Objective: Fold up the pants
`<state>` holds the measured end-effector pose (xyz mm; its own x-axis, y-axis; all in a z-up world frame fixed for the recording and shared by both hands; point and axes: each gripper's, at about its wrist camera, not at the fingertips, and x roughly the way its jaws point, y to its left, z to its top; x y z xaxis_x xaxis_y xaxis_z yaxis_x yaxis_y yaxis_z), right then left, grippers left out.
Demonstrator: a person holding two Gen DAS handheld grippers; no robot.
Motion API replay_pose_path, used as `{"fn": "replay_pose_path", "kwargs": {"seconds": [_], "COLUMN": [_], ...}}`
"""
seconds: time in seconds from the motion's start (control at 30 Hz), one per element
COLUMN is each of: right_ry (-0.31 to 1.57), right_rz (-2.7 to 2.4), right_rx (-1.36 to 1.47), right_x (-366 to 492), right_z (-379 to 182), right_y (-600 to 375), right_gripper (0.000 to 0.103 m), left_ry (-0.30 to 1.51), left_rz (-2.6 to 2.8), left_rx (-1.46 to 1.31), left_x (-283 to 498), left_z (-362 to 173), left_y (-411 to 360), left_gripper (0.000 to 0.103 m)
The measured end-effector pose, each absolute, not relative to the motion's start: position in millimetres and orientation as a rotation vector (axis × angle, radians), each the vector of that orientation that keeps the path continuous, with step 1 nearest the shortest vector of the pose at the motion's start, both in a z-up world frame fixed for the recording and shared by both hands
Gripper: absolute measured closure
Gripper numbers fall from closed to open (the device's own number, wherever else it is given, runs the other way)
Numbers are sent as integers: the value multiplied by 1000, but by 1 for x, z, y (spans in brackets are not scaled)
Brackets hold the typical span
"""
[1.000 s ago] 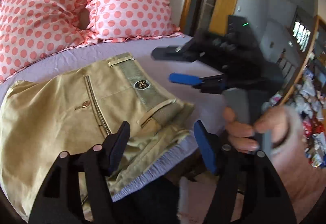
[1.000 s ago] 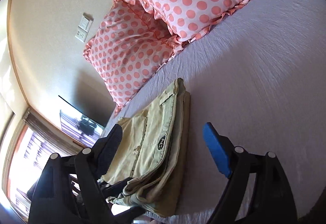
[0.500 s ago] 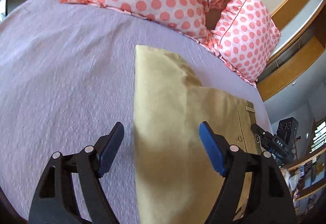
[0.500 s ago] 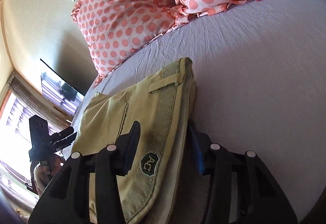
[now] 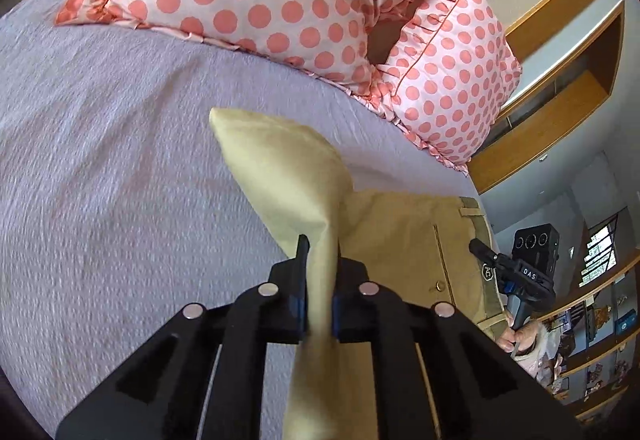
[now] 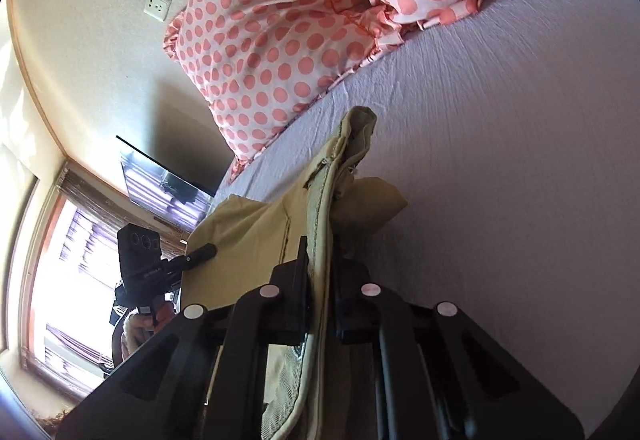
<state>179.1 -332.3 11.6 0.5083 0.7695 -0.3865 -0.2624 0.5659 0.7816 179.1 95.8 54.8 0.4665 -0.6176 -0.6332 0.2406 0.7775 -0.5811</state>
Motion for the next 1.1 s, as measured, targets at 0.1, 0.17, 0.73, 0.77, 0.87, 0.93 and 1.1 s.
{"fn": "replay_pose_path", "kwargs": {"seconds": [0.1,0.17,0.73,0.77,0.87,0.93,1.1], "right_ry": [749,717,720,757,862,848,726], "right_rz": [668,634,528,527,465,440,330], "right_rx": [711,720,585,592,646,709,521], "right_x": [205,224,203,206,213,207,147], "right_z": [30,38,35,30,6,5,32], "right_y": [-335,-340,-334,-327,-324,-331,-319], "right_gripper": [94,94,29,27,22,22,1], "left_ry": [883,830,760,786,935,978,898], "left_rz": [-536,-512,-486,-518,-501,-455,-355], "left_rx": [-408,-382,-316,-310,-243,-202,-105], "left_x": [201,220,193,188,194,196,148], "left_z": [78,90,82,79,53,40,53], "left_y": [81,71,56,46,18,7,4], "left_gripper": [95,95,47,47,36,36,7]}}
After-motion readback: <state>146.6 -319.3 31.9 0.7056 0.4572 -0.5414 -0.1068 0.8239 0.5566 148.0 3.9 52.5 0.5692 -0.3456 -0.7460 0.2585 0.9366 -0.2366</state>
